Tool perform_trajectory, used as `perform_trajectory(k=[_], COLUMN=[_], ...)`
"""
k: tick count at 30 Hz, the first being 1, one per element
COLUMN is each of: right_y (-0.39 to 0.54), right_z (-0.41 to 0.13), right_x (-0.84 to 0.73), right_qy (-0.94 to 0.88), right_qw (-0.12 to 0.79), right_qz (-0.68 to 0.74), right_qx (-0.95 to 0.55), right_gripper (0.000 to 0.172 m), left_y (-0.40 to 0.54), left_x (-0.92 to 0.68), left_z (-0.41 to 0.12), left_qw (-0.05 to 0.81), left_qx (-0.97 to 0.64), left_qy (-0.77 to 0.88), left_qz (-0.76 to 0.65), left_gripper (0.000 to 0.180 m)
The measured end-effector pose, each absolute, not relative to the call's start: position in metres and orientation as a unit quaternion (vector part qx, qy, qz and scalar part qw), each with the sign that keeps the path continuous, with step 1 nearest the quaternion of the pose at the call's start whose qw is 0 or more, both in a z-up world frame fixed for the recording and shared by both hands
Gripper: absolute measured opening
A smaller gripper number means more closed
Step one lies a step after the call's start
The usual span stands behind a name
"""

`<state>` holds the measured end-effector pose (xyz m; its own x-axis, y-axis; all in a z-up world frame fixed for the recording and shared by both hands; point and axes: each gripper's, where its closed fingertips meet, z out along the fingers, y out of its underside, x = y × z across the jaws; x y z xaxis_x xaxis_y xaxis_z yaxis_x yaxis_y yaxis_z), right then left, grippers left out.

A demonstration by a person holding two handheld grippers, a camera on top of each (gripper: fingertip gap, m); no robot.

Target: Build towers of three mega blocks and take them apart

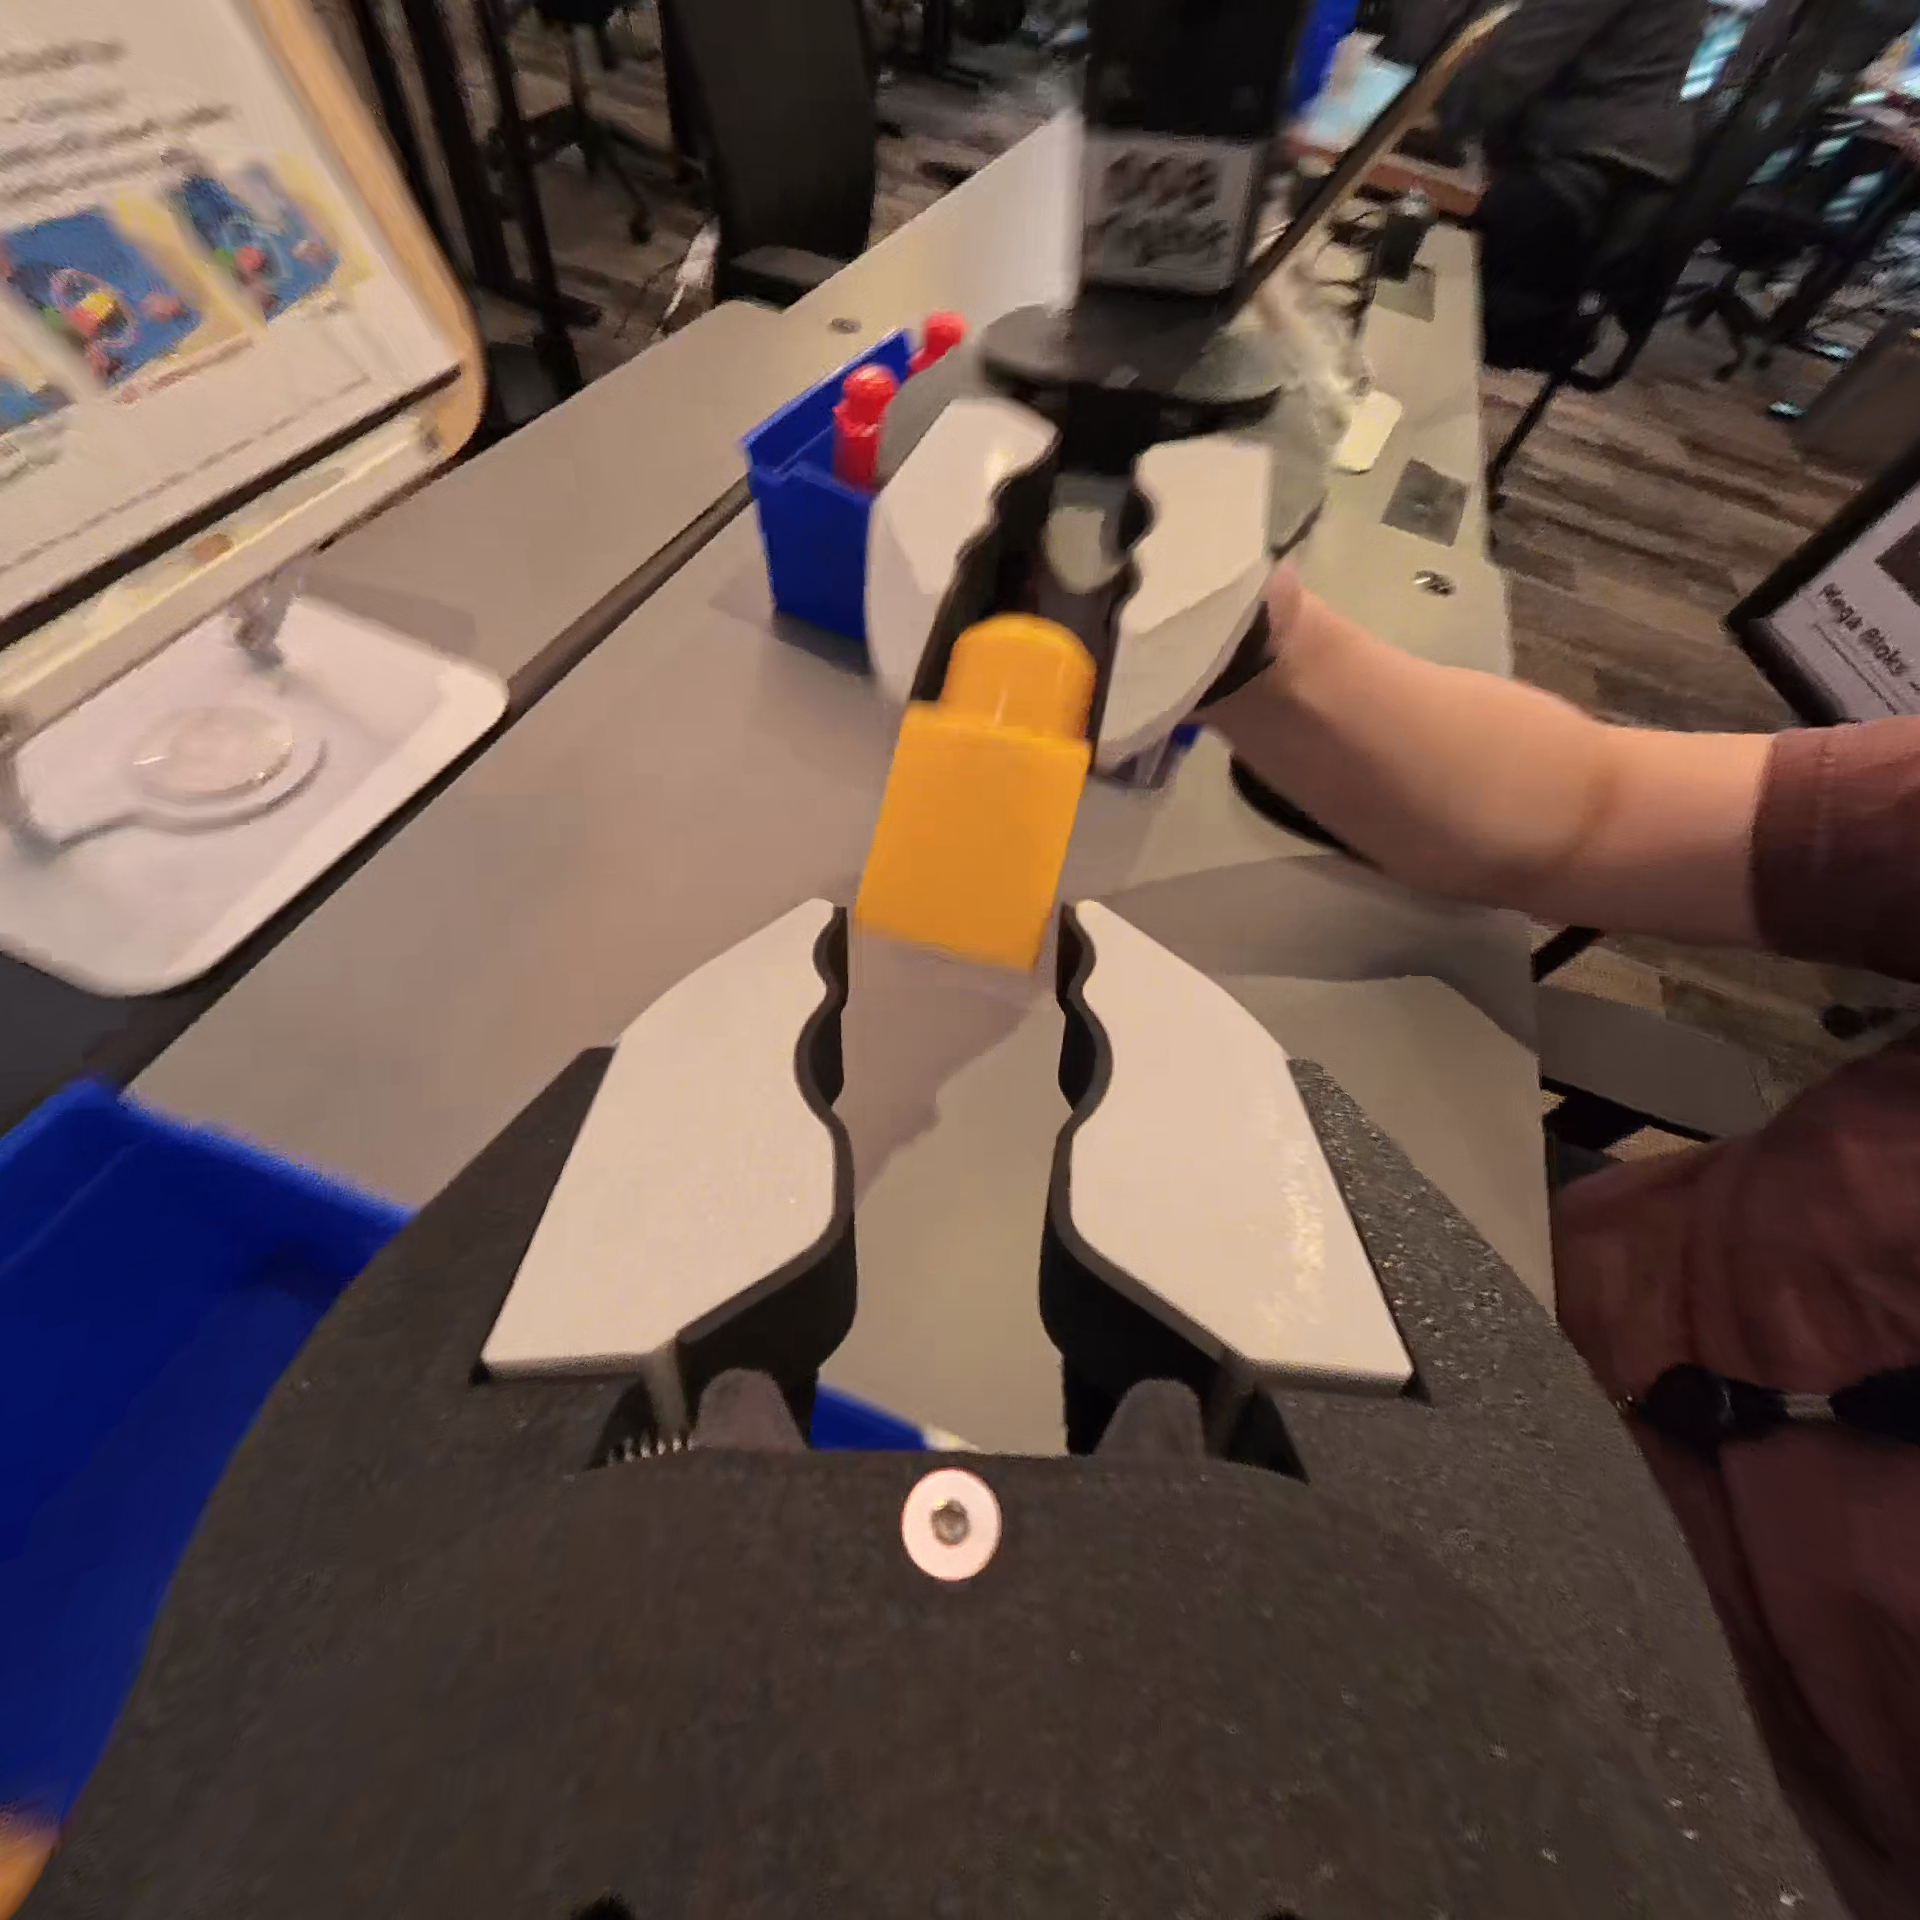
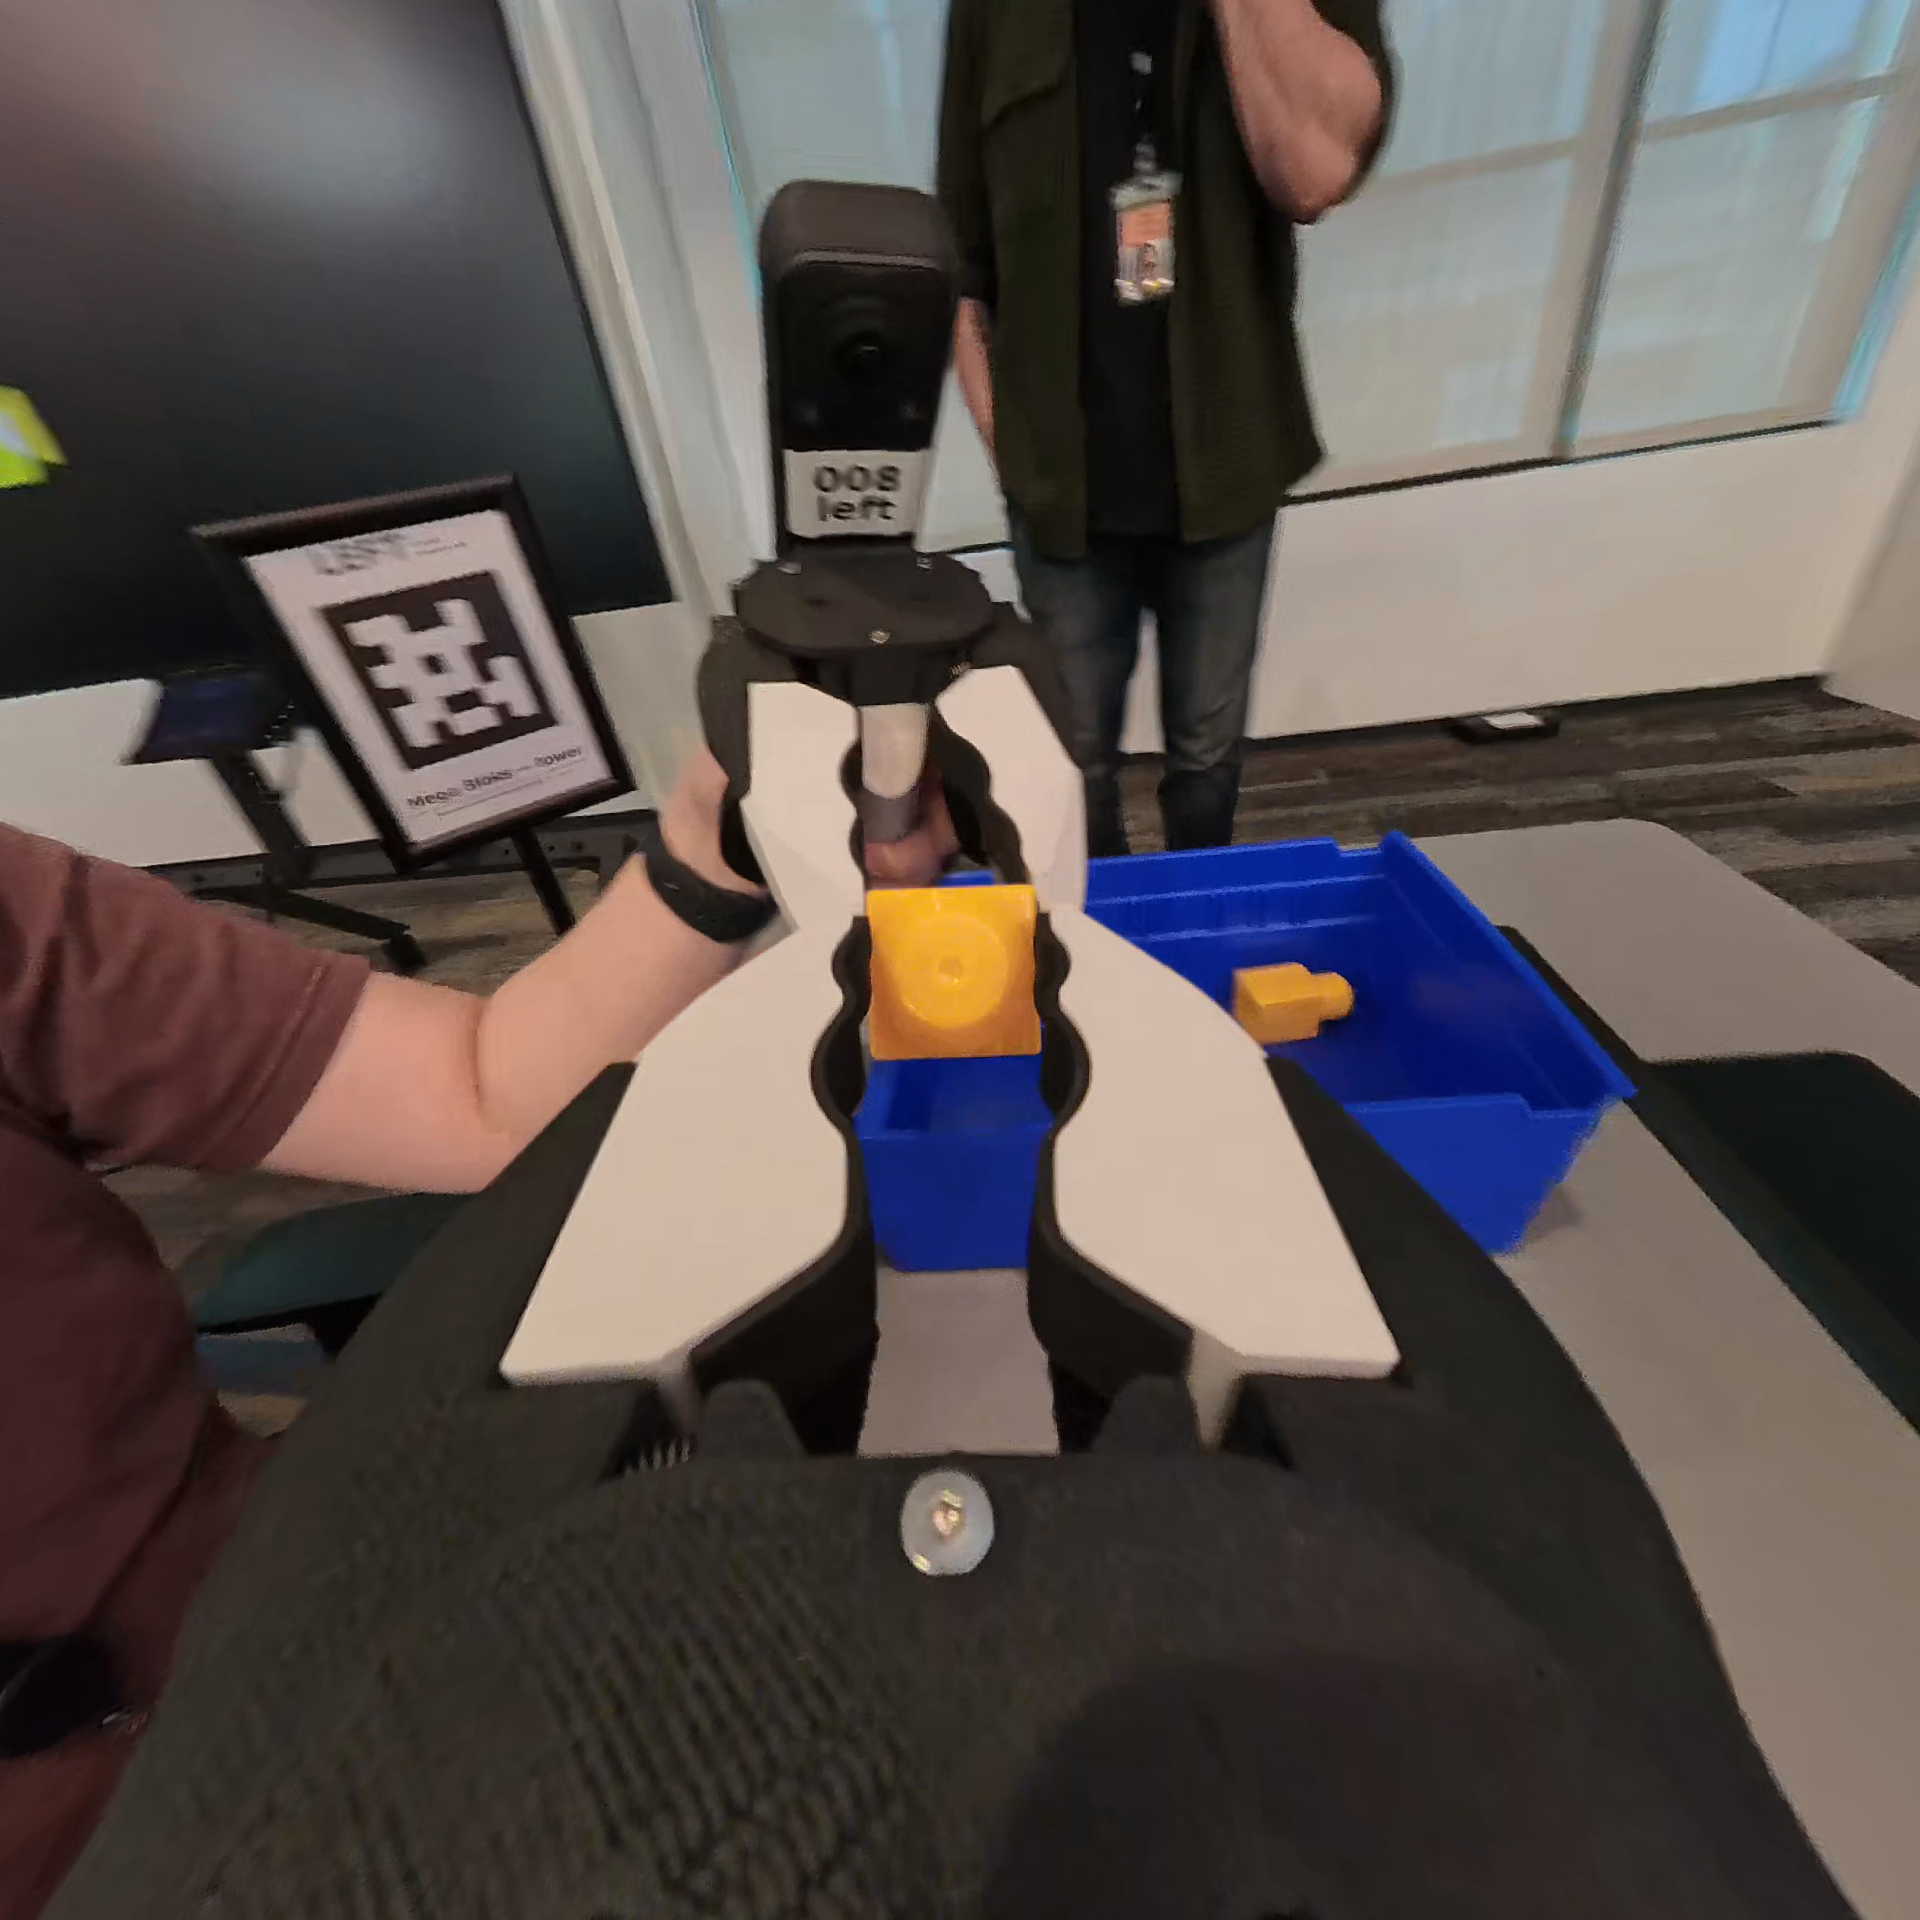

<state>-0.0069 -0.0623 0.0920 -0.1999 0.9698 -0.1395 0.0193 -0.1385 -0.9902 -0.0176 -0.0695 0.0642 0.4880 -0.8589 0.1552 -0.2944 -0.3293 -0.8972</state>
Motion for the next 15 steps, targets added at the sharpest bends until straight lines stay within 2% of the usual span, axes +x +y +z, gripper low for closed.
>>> perform_trajectory(k=[2, 5, 8, 15], right_y=[-0.048, -0.017, 0.007, 0.008], right_z=[0.080, 0.027, -0.029, -0.095], right_x=[0.004, 0.035, 0.071, 0.097], right_qy=[-0.517, -0.541, -0.545, -0.537], right_qw=[0.405, 0.364, 0.314, 0.226], right_qz=[0.540, 0.406, 0.268, 0.197], right_qx=[-0.526, -0.641, -0.730, -0.788], right_gripper=[0.030, 0.030, 0.030, 0.030], left_y=[-0.055, -0.024, -0.010, 0.006], left_x=[-0.054, -0.133, -0.162, -0.149], left_z=[0.044, 0.003, -0.047, -0.106], left_qw=[0.405, 0.387, 0.313, 0.224], left_qx=[-0.807, -0.888, -0.933, -0.959], left_qy=[0.343, 0.224, 0.150, 0.097], left_qz=[-0.258, -0.111, -0.099, -0.146], left_gripper=[0.053, 0.058, 0.063, 0.075])
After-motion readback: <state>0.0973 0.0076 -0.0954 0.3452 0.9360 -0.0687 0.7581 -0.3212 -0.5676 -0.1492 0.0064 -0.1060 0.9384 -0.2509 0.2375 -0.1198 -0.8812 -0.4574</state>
